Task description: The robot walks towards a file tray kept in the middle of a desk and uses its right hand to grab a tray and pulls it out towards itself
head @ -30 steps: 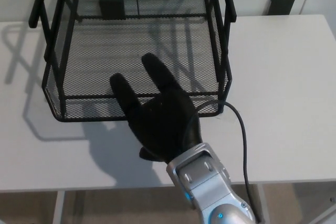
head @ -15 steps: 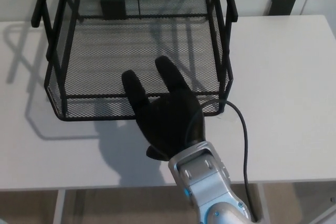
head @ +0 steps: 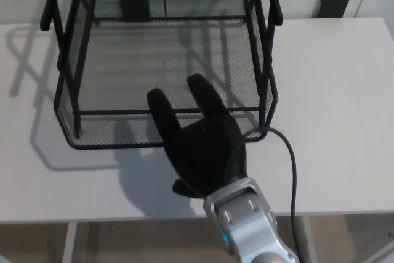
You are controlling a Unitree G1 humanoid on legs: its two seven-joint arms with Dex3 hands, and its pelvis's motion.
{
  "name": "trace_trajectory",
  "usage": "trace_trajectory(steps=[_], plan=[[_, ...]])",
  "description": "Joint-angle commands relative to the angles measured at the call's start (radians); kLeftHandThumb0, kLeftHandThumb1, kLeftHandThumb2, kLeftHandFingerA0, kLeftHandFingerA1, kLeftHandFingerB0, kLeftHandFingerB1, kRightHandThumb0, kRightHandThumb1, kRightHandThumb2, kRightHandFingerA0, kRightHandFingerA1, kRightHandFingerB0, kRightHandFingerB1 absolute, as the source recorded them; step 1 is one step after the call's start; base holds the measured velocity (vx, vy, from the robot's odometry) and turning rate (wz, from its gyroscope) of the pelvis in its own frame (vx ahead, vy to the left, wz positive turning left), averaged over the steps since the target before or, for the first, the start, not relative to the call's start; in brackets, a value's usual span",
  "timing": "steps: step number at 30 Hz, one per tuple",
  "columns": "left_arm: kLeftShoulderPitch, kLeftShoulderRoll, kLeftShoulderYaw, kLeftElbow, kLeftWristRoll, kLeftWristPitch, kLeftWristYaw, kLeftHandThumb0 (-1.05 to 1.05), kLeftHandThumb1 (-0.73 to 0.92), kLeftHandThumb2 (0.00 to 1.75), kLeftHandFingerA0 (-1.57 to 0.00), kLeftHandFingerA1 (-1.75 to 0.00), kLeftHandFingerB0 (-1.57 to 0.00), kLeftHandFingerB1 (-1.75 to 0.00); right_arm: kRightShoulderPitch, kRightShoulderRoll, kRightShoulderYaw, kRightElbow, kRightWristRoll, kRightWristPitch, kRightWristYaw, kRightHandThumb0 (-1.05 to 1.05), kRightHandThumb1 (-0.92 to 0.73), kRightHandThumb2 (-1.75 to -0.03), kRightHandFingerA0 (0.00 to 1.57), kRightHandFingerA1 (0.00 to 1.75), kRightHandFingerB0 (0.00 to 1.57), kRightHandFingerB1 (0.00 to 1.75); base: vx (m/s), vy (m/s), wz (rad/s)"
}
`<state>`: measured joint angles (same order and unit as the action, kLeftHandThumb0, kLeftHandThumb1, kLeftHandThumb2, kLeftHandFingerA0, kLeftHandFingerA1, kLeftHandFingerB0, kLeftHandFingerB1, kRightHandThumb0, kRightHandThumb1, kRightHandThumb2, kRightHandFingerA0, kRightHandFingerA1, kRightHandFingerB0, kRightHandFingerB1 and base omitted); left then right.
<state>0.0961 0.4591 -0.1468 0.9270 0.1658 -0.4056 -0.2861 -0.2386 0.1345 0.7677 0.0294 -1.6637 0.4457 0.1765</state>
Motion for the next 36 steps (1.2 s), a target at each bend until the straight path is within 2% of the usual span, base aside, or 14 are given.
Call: trace_trajectory(steps=[1, 4, 6, 7, 11, 15, 20, 28, 31, 32, 33, 36], plan=[[0.005, 0.02, -0.003, 0.002, 0.025, -0.013, 0.004, -0.53, 0.36, 0.68, -0.61, -0.49, -0.51, -0.45, 0.058, -0.044, 0.03, -0.072, 0.007, -0.008, 0.011, -0.89, -0.54, -0.92, 0.0, 0.09, 0.09, 0.04, 0.0, 0.0, 0.0], [0.008, 0.021, 0.001, 0.003, 0.022, -0.013, -0.005, -0.52, 0.36, 0.68, -0.61, -0.49, -0.51, -0.45, 0.076, -0.052, 0.045, -0.104, -0.005, -0.009, 0.028, -0.9, -0.55, -0.92, 0.0, 0.08, 0.08, 0.05, 0.0, 0.0, 0.0], [0.007, 0.023, -0.002, 0.005, 0.029, -0.013, -0.001, -0.53, 0.36, 0.68, -0.6, -0.49, -0.51, -0.45, 0.099, -0.058, 0.058, -0.131, -0.017, -0.006, 0.024, -0.86, -0.52, -0.91, 0.06, 0.1, 0.1, 0.1, 0.0, 0.0, 0.0], [0.007, 0.024, -0.006, 0.003, 0.035, -0.012, 0.001, -0.53, 0.36, 0.68, -0.6, -0.49, -0.51, -0.45, 0.117, -0.062, 0.065, -0.153, -0.012, -0.01, 0.018, -0.75, -0.43, -0.9, 0.0, 0.21, 0.01, 0.21, 0.0, 0.0, 0.0], [0.011, 0.026, -0.003, -0.005, 0.034, -0.016, 0.001, -0.52, 0.36, 0.68, -0.6, -0.49, -0.5, -0.45, 0.153, -0.081, 0.082, -0.199, -0.018, -0.021, 0.003, -0.73, -0.41, -0.88, 0.0, 0.24, 0.01, 0.23, 0.0, 0.0, 0.0], [0.008, 0.024, 0.001, 0.004, 0.032, -0.017, 0.002, -0.51, 0.36, 0.68, -0.61, -0.49, -0.51, -0.45, 0.191, -0.102, 0.105, -0.251, -0.035, -0.035, 0.007, -0.76, -0.44, -0.89, 0.0, 0.22, 0.0, 0.19, 0.0, 0.0, 0.0], [0.01, 0.02, 0.017, 0.01, 0.004, -0.022, -0.033, -0.53, 0.36, 0.68, -0.6, -0.49, -0.51, -0.45, 0.253, -0.121, 0.147, -0.309, -0.044, -0.046, -0.039, -0.74, -0.44, -0.88, 0.01, 0.25, 0.01, 0.29, 0.0, 0.0, 0.0], [0.015, 0.021, 0.019, -0.005, 0.009, -0.014, -0.036, -0.51, 0.35, 0.67, -0.62, -0.49, -0.52, -0.45, 0.308, -0.134, 0.184, -0.375, -0.057, -0.058, -0.013, -0.73, -0.47, -0.9, 0.0, 0.25, 0.01, 0.3, 0.0, 0.0, 0.0], [0.011, 0.02, 0.016, -0.002, 0.016, -0.013, -0.03, -0.5, 0.36, 0.67, -0.61, -0.49, -0.52, -0.45, 0.314, -0.139, 0.183, -0.392, -0.054, -0.065, -0.017, -0.82, -0.51, -0.88, 0.03, 0.2, 0.02, 0.3, 0.0, 0.0, 0.0], [0.009, 0.021, 0.014, 0.001, 0.02, -0.014, -0.027, -0.51, 0.36, 0.67, -0.61, -0.49, -0.52, -0.45, 0.318, -0.142, 0.185, -0.399, -0.054, -0.068, -0.021, -0.75, -0.61, -0.59, 0.0, 0.35, 0.09, 0.31, 0.0, 0.0, 0.0], [0.008, 0.021, 0.011, 0.001, 0.025, -0.016, -0.023, -0.51, 0.36, 0.67, -0.62, -0.49, -0.53, -0.46, 0.323, -0.144, 0.186, -0.407, -0.054, -0.07, -0.02, -0.73, -0.46, -0.88, 0.01, 0.26, 0.08, 0.34, 0.0, 0.0, 0.0], [0.008, 0.023, 0.011, 0.001, 0.024, -0.018, -0.027, -0.51, 0.36, 0.68, -0.62, -0.49, -0.52, -0.45, 0.33, -0.147, 0.185, -0.421, -0.053, -0.077, -0.017, -0.72, -0.45, -0.88, 0.0, 0.28, 0.1, 0.36, 0.0, 0.0, 0.0]])
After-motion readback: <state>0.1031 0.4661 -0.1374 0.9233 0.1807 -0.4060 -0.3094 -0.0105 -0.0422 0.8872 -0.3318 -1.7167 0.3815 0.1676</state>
